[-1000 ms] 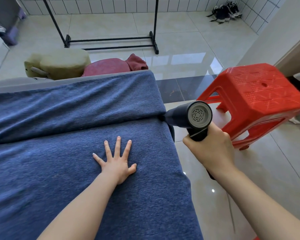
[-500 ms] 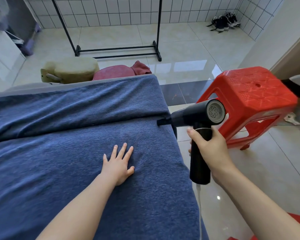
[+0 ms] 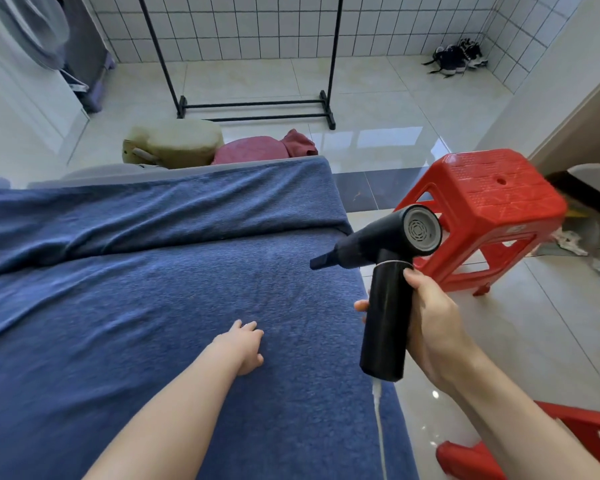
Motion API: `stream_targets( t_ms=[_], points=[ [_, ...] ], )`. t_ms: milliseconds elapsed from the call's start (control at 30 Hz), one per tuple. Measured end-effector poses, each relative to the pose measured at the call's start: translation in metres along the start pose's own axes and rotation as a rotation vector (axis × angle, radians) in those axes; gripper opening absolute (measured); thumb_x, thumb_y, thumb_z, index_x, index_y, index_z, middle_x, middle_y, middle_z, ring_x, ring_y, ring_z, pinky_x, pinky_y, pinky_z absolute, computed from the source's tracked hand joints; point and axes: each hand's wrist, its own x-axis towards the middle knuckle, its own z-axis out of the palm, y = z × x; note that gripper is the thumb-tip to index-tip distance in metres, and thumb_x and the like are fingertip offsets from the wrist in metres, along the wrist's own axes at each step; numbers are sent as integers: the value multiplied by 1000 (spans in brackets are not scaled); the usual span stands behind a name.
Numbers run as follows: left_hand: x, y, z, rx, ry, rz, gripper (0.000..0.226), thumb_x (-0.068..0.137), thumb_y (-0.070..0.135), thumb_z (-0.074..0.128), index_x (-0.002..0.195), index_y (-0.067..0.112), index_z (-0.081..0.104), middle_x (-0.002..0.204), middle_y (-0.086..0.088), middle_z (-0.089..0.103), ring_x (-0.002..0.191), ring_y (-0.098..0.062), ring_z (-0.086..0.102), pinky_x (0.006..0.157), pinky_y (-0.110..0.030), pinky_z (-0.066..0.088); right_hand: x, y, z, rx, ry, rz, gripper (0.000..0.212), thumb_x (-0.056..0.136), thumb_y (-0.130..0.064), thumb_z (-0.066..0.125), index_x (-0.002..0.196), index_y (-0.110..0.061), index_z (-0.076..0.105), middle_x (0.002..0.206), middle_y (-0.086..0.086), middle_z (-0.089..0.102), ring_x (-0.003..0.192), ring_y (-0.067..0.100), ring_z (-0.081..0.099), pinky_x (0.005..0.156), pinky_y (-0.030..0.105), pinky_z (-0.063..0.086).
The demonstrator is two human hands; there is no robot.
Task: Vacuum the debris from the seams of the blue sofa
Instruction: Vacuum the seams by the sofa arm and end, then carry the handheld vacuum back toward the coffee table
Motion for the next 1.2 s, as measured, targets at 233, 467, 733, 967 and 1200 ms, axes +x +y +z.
stream_targets(
  t_ms=[233, 467, 733, 967, 1200],
  points=[
    [-99, -7, -29, -339, 232, 52, 50, 97, 26, 44, 146, 16, 37, 149, -5, 41, 134, -24, 41, 107, -35, 37, -58, -24, 23, 19, 41, -16, 44, 101, -32, 32, 86, -2, 61, 66, 16, 63, 52, 23, 60, 58, 34, 46],
    [-246, 16, -56, -858, 423, 71, 34, 98, 26, 48, 131, 24, 55, 132, 6, 55, 108, -12, 56, 61, -19, 45, -155, -68, 32, 146, -54, 44, 43, 101, -31, 30, 88, -2, 58, 71, 11, 58, 53, 22, 55, 51, 31, 46],
    [-370, 48, -75, -1044, 465, 126, 25, 97, 27, 50, 118, 35, 61, 111, 9, 63, 96, 3, 57, 55, -14, 42, -243, -97, 35, 232, -32, -23, 41, 103, -30, 33, 97, 0, 59, 76, 13, 60, 56, 23, 57, 52, 33, 50],
    [-435, 58, -90, -1027, 508, 258, 22, 97, 28, 51, 114, 36, 64, 104, 16, 65, 96, 5, 58, 55, -18, 43, -321, -107, 31, 375, 38, -60, 42, 98, -34, 38, 92, -1, 64, 75, 13, 60, 56, 22, 57, 50, 31, 51],
    [-475, 50, -79, -907, 452, 432, 22, 97, 26, 53, 113, 35, 65, 108, 17, 65, 100, 6, 58, 57, -7, 41, -397, -89, 40, 577, 164, -151, 46, 96, -39, 35, 86, -5, 65, 71, 11, 60, 56, 22, 57, 54, 30, 48]
  ],
)
